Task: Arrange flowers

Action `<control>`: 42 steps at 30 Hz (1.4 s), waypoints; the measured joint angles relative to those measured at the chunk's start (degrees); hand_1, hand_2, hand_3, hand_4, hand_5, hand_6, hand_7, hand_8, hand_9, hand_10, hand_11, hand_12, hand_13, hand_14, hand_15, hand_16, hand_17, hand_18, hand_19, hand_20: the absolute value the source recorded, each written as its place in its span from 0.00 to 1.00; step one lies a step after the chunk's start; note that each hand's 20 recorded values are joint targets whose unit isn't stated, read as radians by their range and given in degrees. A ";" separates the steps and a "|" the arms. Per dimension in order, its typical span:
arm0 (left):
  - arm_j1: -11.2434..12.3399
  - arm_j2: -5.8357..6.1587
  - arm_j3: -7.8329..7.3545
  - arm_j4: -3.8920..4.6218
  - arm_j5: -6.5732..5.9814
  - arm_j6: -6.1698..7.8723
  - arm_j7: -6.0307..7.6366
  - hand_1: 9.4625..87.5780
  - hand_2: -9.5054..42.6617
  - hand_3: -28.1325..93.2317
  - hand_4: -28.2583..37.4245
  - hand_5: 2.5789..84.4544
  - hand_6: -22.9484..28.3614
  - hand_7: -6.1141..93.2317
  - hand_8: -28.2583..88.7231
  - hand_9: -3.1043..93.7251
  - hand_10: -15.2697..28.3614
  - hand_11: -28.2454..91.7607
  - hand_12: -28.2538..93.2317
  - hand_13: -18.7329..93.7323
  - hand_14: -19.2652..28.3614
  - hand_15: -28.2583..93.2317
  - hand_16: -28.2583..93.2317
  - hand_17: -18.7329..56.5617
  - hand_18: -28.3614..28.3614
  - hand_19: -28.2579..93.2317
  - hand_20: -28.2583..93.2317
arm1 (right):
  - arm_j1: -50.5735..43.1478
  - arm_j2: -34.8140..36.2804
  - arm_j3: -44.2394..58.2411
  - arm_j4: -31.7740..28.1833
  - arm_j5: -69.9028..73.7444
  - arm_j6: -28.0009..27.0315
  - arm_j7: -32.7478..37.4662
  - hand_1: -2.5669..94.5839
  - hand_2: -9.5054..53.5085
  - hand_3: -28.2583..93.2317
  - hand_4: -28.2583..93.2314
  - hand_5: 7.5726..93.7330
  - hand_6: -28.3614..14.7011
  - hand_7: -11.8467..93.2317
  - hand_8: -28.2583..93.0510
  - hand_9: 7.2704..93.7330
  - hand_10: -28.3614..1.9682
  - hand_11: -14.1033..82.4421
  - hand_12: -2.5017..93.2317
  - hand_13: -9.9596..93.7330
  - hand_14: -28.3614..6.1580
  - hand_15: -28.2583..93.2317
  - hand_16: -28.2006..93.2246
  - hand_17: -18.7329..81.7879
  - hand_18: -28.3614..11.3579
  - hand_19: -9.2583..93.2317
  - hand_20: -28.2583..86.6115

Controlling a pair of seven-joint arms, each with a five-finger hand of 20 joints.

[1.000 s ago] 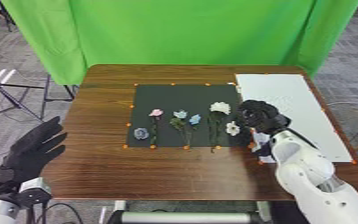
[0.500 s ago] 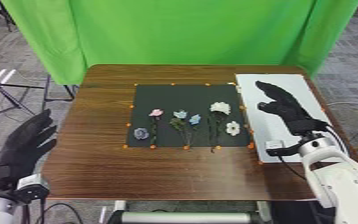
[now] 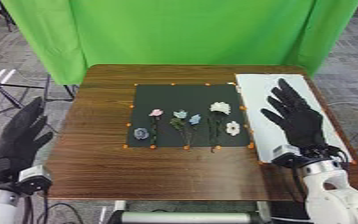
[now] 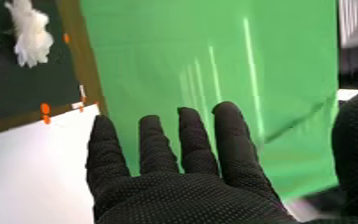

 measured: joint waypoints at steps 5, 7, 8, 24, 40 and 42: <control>-2.35 -0.01 3.08 0.95 -0.33 -0.27 0.88 0.15 0.09 0.77 0.00 0.18 0.45 0.24 0.17 0.15 0.51 0.25 0.45 0.23 0.61 0.26 0.34 0.02 0.84 0.49 0.29 | -1.21 0.33 -0.26 -0.29 -2.30 1.12 -0.06 0.13 0.12 0.89 0.02 0.21 0.60 0.19 0.18 0.21 0.58 0.14 0.28 0.25 0.49 0.16 0.59 0.12 0.23 0.37 0.42; -2.57 -0.16 3.07 0.99 -0.35 -0.76 0.92 0.15 0.10 0.78 0.00 0.18 0.45 0.25 0.17 0.16 0.51 0.26 0.45 0.23 0.62 0.26 0.34 0.02 0.84 0.49 0.29 | -1.21 0.58 -0.50 -0.35 -3.57 1.38 -0.07 0.13 0.12 0.89 0.02 0.22 0.59 0.20 0.18 0.22 0.57 0.15 0.28 0.26 0.50 0.16 0.59 0.12 0.23 0.38 0.42; -2.64 -0.29 3.06 1.01 -0.36 -0.96 0.96 0.14 0.10 0.78 0.00 0.18 0.45 0.25 0.17 0.16 0.51 0.26 0.45 0.23 0.62 0.27 0.34 0.02 0.84 0.49 0.29 | -1.21 0.66 -0.65 -0.41 -3.81 1.50 -0.07 0.13 0.12 0.90 0.02 0.23 0.59 0.20 0.18 0.22 0.57 0.15 0.29 0.26 0.50 0.17 0.59 0.12 0.23 0.38 0.42; -5.22 -3.16 3.74 2.15 -0.50 -4.63 -1.11 0.16 0.10 0.77 0.00 0.18 0.44 0.23 0.17 0.16 0.51 0.26 0.44 0.24 0.63 0.27 0.33 0.02 0.84 0.49 0.29 | -2.20 -1.19 1.36 -2.06 -4.64 -2.50 2.21 0.14 0.14 0.89 0.03 0.18 0.58 0.18 0.18 0.19 0.54 0.13 0.29 0.25 0.45 0.16 0.56 0.13 0.20 0.38 0.39; -8.10 -3.67 5.95 3.41 -0.77 -5.25 -1.23 0.16 0.11 0.79 0.00 0.19 0.46 0.25 0.16 0.17 0.52 0.27 0.44 0.24 0.63 0.30 0.33 0.04 0.83 0.50 0.30 | -2.23 -0.78 -1.69 -1.99 -3.82 2.21 2.60 0.14 0.14 0.90 0.03 0.21 0.57 0.21 0.17 0.23 0.51 0.15 0.29 0.28 0.49 0.19 0.57 0.15 0.22 0.40 0.42; -8.14 -3.70 5.95 3.41 -0.88 -5.25 -1.36 0.16 0.12 0.79 0.00 0.19 0.46 0.25 0.16 0.16 0.52 0.28 0.44 0.24 0.63 0.30 0.33 0.04 0.83 0.50 0.30 | -2.23 -0.79 -1.74 -1.97 -3.65 1.98 2.77 0.14 0.14 0.90 0.03 0.21 0.57 0.21 0.17 0.23 0.51 0.15 0.29 0.28 0.49 0.19 0.57 0.15 0.22 0.40 0.42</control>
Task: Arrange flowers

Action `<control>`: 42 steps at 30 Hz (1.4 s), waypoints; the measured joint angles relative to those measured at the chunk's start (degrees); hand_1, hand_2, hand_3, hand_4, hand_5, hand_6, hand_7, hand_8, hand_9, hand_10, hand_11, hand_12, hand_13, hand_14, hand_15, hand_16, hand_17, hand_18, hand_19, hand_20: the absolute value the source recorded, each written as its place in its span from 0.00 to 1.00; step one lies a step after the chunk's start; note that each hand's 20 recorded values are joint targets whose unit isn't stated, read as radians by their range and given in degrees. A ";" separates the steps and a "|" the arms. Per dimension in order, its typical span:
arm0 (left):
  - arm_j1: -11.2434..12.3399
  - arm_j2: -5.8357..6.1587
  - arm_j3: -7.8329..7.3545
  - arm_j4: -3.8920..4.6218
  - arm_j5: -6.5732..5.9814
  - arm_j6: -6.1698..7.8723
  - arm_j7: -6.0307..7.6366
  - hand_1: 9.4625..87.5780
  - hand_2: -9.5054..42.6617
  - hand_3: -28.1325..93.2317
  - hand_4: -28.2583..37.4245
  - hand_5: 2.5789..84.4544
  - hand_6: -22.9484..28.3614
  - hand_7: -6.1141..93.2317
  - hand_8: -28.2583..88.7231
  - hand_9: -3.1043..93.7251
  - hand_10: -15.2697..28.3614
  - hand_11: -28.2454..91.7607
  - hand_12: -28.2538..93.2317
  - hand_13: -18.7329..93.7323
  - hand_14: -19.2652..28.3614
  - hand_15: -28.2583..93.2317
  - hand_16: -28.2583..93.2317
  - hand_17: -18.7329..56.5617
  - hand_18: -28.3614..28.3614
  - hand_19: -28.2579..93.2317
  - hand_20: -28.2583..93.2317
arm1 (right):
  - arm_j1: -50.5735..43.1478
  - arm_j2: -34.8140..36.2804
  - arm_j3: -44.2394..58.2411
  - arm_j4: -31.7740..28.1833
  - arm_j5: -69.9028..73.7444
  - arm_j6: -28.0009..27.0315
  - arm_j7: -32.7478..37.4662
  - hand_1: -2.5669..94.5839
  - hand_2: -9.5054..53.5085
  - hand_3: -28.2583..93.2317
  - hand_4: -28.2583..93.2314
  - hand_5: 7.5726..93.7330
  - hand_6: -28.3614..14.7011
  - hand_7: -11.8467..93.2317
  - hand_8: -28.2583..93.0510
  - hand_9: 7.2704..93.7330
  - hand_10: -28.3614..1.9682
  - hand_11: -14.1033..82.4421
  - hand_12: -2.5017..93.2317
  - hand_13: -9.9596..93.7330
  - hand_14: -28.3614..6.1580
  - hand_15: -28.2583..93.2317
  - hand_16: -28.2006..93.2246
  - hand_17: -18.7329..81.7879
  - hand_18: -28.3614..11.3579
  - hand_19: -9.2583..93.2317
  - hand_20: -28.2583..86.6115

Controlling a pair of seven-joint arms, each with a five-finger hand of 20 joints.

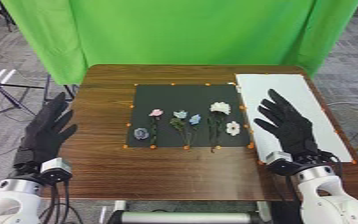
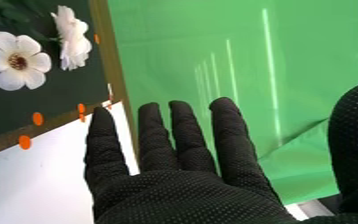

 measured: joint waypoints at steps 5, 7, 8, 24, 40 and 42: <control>-0.16 -0.35 -0.01 0.07 0.00 -0.16 -0.63 0.16 0.12 0.79 0.00 0.19 0.46 0.25 0.16 0.16 0.53 0.28 0.44 0.24 0.63 0.31 0.32 0.04 0.83 0.51 0.30 | 0.00 0.15 -0.24 0.00 0.07 -0.14 0.07 0.15 0.14 0.90 0.03 0.22 0.58 0.21 0.17 0.24 0.54 0.15 0.29 0.29 0.49 0.20 0.57 0.16 0.22 0.40 0.42; -0.47 -0.35 -0.04 0.17 0.02 -0.27 -0.72 0.16 0.12 0.79 0.00 0.19 0.46 0.25 0.16 0.17 0.53 0.28 0.44 0.24 0.63 0.31 0.32 0.04 0.83 0.51 0.30 | 0.02 0.26 -0.44 0.06 0.10 0.03 -0.29 0.15 0.14 0.90 0.03 0.22 0.59 0.21 0.17 0.24 0.55 0.15 0.29 0.29 0.49 0.20 0.57 0.16 0.23 0.40 0.42; -0.58 -0.35 -0.08 0.17 0.02 -0.34 -0.77 0.16 0.13 0.79 0.00 0.19 0.46 0.25 0.16 0.17 0.53 0.29 0.43 0.24 0.63 0.31 0.32 0.04 0.83 0.51 0.30 | 0.03 0.29 -0.59 0.12 0.13 0.17 -0.50 0.15 0.14 0.90 0.03 0.23 0.59 0.21 0.17 0.24 0.55 0.15 0.29 0.30 0.50 0.20 0.57 0.17 0.22 0.40 0.42; 0.05 -1.01 -0.80 0.15 -0.71 -2.09 -2.65 0.16 0.13 0.79 0.00 0.19 0.46 0.25 0.16 0.17 0.53 0.30 0.42 0.25 0.64 0.33 0.31 0.05 0.83 0.51 0.30 | 0.50 0.42 -1.73 0.55 -0.05 1.19 -0.91 0.14 0.15 0.90 0.03 0.22 0.59 0.21 0.17 0.24 0.54 0.15 0.29 0.29 0.50 0.20 0.56 0.17 0.23 0.39 0.43; 0.16 -1.04 -0.68 0.38 -0.59 -2.35 -2.95 0.16 0.14 0.79 0.00 0.19 0.46 0.25 0.16 0.17 0.54 0.30 0.42 0.25 0.64 0.33 0.30 0.05 0.83 0.51 0.30 | -0.07 0.52 -1.16 0.40 0.01 1.49 -0.52 0.14 0.16 0.90 0.03 0.21 0.58 0.21 0.17 0.23 0.53 0.15 0.29 0.28 0.50 0.20 0.56 0.17 0.23 0.39 0.42; 0.25 -1.10 -0.85 0.29 -0.64 -2.28 -2.92 0.16 0.14 0.79 0.00 0.19 0.46 0.25 0.16 0.17 0.54 0.30 0.41 0.25 0.64 0.33 0.30 0.05 0.83 0.51 0.30 | 0.11 0.47 -1.56 0.50 0.12 1.56 -0.39 0.14 0.16 0.90 0.03 0.21 0.58 0.21 0.17 0.23 0.53 0.15 0.29 0.28 0.50 0.20 0.56 0.17 0.23 0.39 0.42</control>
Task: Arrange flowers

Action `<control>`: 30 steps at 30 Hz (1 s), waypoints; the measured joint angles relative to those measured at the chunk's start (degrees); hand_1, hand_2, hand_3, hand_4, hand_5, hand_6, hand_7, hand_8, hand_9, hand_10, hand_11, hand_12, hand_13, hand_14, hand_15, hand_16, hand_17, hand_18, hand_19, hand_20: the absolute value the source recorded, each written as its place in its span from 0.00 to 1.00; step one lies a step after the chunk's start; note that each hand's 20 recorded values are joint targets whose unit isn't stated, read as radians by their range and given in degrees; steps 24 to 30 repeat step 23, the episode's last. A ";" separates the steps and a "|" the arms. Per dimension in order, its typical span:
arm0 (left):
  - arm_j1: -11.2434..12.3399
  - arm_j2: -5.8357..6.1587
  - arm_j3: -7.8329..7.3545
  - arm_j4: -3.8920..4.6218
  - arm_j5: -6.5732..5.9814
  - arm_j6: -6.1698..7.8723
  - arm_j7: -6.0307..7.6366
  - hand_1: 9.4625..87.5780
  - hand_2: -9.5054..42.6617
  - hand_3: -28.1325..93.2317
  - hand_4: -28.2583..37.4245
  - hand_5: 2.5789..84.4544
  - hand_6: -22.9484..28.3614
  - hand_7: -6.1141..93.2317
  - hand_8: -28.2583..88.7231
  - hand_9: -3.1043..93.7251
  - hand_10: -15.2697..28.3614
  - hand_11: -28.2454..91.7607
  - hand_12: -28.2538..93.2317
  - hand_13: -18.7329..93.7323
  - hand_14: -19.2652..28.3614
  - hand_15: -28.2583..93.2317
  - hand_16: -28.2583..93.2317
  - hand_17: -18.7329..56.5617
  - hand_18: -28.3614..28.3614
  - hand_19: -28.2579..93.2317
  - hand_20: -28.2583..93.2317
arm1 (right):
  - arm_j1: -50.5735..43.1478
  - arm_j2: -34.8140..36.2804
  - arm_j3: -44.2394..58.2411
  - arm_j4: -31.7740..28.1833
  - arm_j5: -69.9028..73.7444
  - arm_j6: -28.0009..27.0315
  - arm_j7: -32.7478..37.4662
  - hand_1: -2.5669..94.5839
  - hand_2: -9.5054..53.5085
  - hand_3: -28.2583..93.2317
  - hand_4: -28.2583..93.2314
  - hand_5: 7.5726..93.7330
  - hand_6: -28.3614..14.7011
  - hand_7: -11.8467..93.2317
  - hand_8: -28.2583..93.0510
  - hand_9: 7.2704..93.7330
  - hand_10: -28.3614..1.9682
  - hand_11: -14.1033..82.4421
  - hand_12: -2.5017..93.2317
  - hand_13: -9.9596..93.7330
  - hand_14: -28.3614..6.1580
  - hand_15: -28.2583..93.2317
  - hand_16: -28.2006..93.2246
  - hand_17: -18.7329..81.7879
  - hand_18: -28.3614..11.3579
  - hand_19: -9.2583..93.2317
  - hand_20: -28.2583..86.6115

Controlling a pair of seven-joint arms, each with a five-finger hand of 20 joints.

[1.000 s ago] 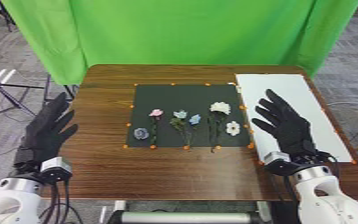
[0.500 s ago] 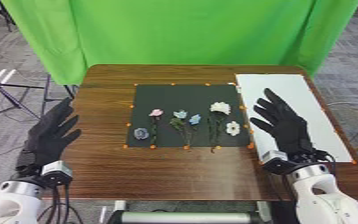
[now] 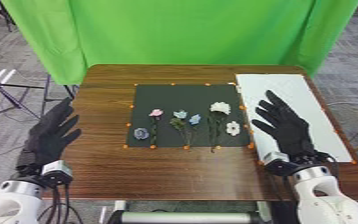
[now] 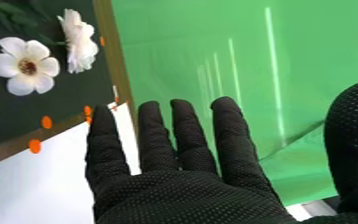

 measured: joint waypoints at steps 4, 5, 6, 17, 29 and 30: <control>0.73 -0.18 -0.03 -0.19 -0.05 0.00 0.04 0.16 0.14 0.79 0.00 0.19 0.46 0.25 0.16 0.17 0.54 0.30 0.41 0.25 0.64 0.33 0.30 0.05 0.82 0.51 0.30 | 0.15 -0.07 -0.14 -0.02 -0.02 0.02 0.13 0.14 0.16 0.90 0.03 0.21 0.58 0.21 0.17 0.23 0.53 0.15 0.29 0.29 0.50 0.20 0.56 0.17 0.23 0.39 0.43; 0.79 -0.17 0.07 -0.16 -0.05 0.00 0.08 0.16 0.14 0.79 0.00 0.19 0.46 0.25 0.16 0.17 0.54 0.30 0.41 0.25 0.64 0.33 0.30 0.05 0.82 0.51 0.30 | 0.10 -0.05 -0.02 -0.08 0.01 0.07 0.16 0.14 0.16 0.90 0.03 0.21 0.58 0.21 0.17 0.23 0.53 0.15 0.29 0.29 0.50 0.20 0.57 0.17 0.23 0.39 0.43; 0.76 -0.15 0.17 -0.11 -0.05 0.01 0.12 0.16 0.14 0.79 0.00 0.19 0.46 0.25 0.16 0.17 0.54 0.30 0.41 0.25 0.64 0.33 0.30 0.05 0.82 0.51 0.30 | 0.08 -0.01 0.06 -0.10 0.04 0.09 0.21 0.14 0.16 0.90 0.03 0.21 0.58 0.21 0.17 0.23 0.53 0.15 0.29 0.29 0.50 0.20 0.57 0.17 0.23 0.39 0.43; 0.38 -0.14 0.41 0.05 -0.10 0.15 0.05 0.16 0.14 0.79 0.00 0.19 0.46 0.25 0.16 0.17 0.54 0.30 0.41 0.25 0.64 0.33 0.30 0.06 0.82 0.52 0.30 | 0.40 -0.04 -0.06 -0.13 -0.05 0.50 0.37 0.14 0.16 0.90 0.03 0.21 0.58 0.21 0.17 0.23 0.52 0.15 0.29 0.28 0.50 0.20 0.57 0.16 0.23 0.39 0.43; -0.34 -0.10 0.50 0.29 -0.09 0.01 -0.12 0.16 0.14 0.79 0.00 0.19 0.46 0.25 0.16 0.17 0.54 0.30 0.41 0.25 0.64 0.32 0.30 0.06 0.82 0.52 0.30 | 0.04 -0.21 0.11 -0.18 0.75 0.79 0.35 0.14 0.17 0.90 0.03 0.22 0.58 0.21 0.17 0.23 0.52 0.15 0.29 0.28 0.50 0.20 0.57 0.16 0.23 0.39 0.43; -0.34 -0.10 0.50 0.29 -0.09 0.01 -0.12 0.16 0.14 0.79 0.00 0.19 0.46 0.25 0.16 0.17 0.54 0.30 0.41 0.25 0.64 0.32 0.30 0.06 0.82 0.52 0.30 | 0.04 -0.21 0.11 -0.18 0.75 0.79 0.35 0.14 0.17 0.90 0.03 0.22 0.58 0.21 0.17 0.23 0.52 0.15 0.29 0.28 0.50 0.20 0.57 0.16 0.23 0.39 0.43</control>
